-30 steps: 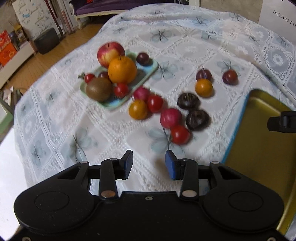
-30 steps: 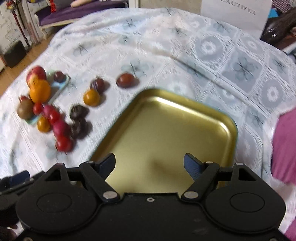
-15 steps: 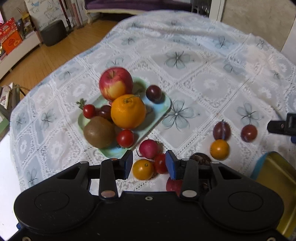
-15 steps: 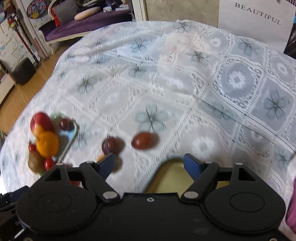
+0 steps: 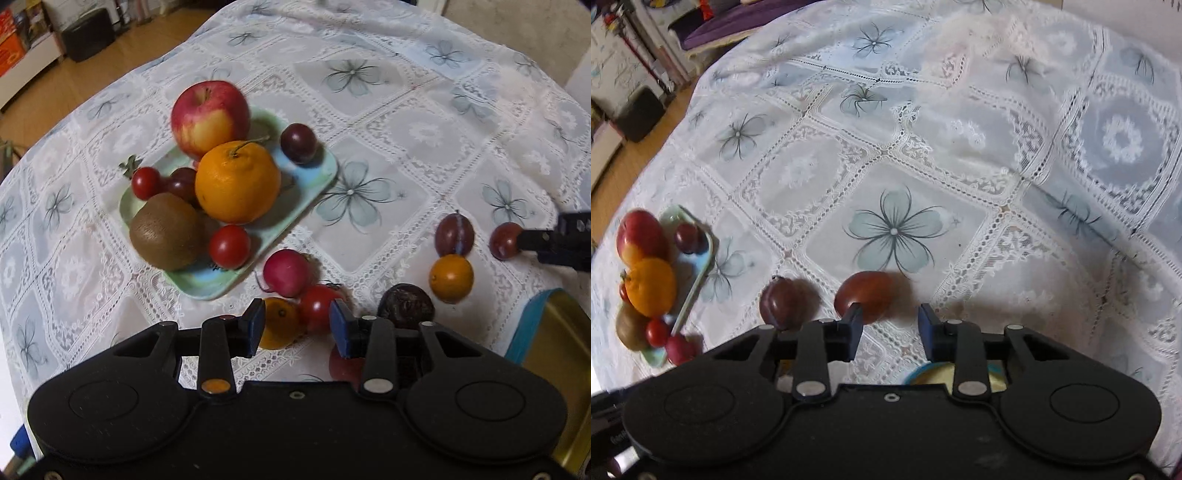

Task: Organize fruits
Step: 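Grasp the dark red plum with the right tool while the left tool reaches the tangerine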

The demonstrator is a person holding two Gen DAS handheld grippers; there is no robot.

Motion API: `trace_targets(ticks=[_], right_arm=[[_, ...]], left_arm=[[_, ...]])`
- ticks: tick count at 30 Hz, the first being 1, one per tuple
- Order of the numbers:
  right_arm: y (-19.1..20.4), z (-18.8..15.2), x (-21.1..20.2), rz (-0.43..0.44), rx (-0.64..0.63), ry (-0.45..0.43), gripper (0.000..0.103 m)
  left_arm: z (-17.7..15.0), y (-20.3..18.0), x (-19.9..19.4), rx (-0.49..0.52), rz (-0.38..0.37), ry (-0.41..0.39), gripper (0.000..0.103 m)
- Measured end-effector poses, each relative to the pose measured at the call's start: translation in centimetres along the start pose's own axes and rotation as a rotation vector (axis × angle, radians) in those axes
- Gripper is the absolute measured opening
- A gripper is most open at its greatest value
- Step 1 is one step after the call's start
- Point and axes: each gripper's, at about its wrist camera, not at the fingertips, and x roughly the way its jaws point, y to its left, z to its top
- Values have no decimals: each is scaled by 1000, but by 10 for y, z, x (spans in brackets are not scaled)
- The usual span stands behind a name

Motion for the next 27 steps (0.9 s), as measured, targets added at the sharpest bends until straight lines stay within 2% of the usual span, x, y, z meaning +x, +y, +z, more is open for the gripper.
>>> trace_targets(ticks=[2,7,14,17,18,20,27], right_arm=[[0,4,-1,38,28,-3,37],[7,4,4,39,56,-37,39],[22,-5,17,56,11,-68,43],[23,-7,21,60,0,-70,43],[23,-7,23,57,-2,-59,38],[22,-8,26,59,-4,-46,37],[21,-10,21,71,-21,-45,37]], left_arm=[[-1,0,1,16,1,7,48],[-6,1,4,37,1,22,48],[-9,-2,9,59,46,26,49],[-11,-1,13,59,68,33,50],[-11,0,14,56,79,33,50],[-10,3,17,42,89,38,50],[-1,13,26,-1,81,48,50]])
